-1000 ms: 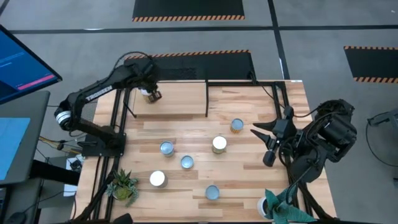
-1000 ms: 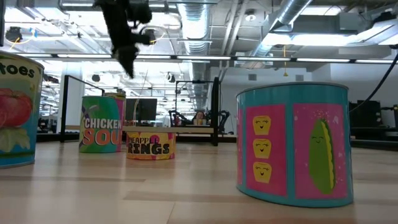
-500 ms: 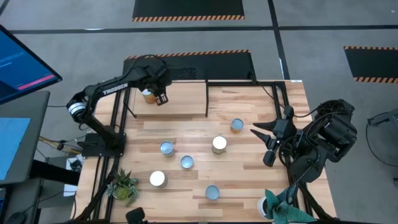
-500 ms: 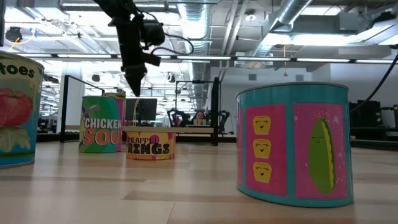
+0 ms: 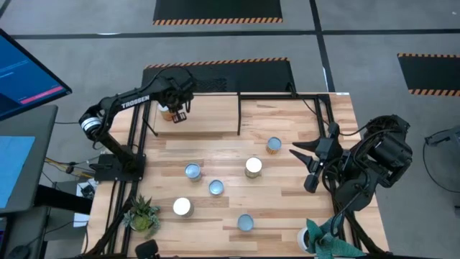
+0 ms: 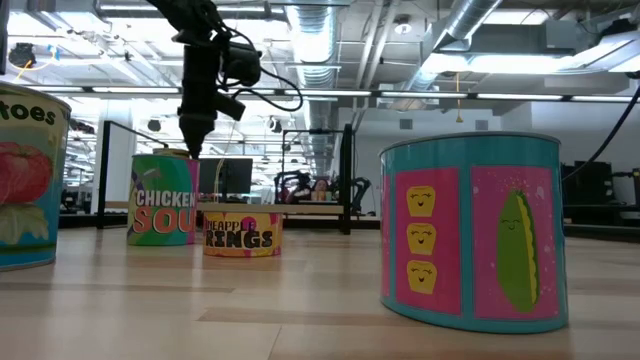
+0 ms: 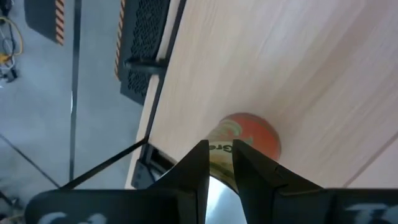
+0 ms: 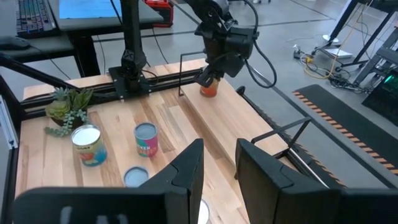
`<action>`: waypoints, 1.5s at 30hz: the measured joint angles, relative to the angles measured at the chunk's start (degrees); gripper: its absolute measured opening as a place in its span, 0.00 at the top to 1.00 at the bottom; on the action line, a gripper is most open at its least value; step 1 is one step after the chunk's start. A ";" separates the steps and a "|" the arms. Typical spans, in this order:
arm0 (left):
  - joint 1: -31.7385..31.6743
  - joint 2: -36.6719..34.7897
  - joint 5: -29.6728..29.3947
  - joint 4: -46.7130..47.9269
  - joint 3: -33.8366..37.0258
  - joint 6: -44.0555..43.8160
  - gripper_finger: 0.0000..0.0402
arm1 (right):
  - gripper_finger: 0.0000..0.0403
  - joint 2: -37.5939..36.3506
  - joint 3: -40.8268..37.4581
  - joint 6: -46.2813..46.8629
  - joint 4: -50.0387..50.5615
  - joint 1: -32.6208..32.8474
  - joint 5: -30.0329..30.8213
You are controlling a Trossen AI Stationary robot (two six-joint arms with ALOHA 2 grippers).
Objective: Pick and place cans onto a shelf
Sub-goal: Put the green peas can on the shelf
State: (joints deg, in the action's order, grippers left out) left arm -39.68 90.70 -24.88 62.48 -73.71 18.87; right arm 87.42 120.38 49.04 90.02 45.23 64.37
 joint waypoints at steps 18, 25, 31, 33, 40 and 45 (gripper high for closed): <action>4.01 -9.85 8.59 7.05 -0.13 -6.76 0.85 | 0.71 0.00 0.00 -0.99 -0.02 0.11 -0.11; 4.63 -12.55 12.01 19.54 -0.09 -2.86 0.85 | 0.71 0.00 0.00 -1.07 -0.01 0.11 -0.18; 2.43 -10.80 13.98 21.21 -0.04 6.38 0.85 | 0.71 0.00 0.00 -0.99 0.00 0.11 -2.25; 1.34 -10.11 14.93 21.31 0.35 8.55 0.85 | 0.71 0.00 0.00 -0.87 -0.01 0.11 -3.12; -0.85 -10.03 14.85 16.57 6.44 9.67 0.89 | 0.71 0.00 0.00 -0.94 -0.02 0.11 -3.23; -1.36 -10.08 13.46 10.64 8.20 10.49 0.92 | 0.71 0.00 0.00 -0.98 -0.02 -0.37 -3.14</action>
State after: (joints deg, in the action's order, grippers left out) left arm -41.04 80.62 -11.42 73.12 -65.52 29.36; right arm 87.42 120.38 48.05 90.00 44.86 61.23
